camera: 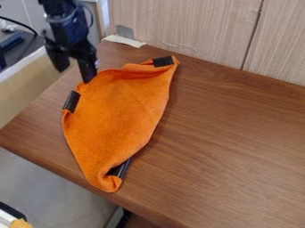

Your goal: Unfolding the cloth from left to right

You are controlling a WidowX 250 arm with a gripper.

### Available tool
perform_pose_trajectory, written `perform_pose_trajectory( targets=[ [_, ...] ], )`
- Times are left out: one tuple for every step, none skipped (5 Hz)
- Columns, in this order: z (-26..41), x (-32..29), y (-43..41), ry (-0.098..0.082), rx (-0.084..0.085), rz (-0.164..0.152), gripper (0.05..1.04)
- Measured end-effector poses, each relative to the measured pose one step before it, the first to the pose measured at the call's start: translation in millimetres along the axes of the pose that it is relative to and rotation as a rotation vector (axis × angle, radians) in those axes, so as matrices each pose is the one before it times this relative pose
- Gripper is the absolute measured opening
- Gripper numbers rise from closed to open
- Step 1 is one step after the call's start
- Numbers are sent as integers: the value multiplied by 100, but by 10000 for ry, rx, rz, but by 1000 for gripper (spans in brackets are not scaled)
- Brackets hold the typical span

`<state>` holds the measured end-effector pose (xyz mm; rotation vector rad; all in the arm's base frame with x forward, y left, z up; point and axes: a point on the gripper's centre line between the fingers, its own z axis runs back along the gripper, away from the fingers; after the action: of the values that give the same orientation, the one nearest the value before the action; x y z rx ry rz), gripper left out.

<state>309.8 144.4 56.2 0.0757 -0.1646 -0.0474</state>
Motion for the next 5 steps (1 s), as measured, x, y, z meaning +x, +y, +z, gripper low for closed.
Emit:
perform_pose_trajectory(
  targets=[
    [-1233,-855,68,267,-17,422,1000],
    [-1587,-887,567,291,-139,668,1000],
    [-981,-476,443,238,9,310,1000],
    [-891,-540,790,189,136,313,940],
    [-109,-117,229,-49,130,69,650]
  ],
)
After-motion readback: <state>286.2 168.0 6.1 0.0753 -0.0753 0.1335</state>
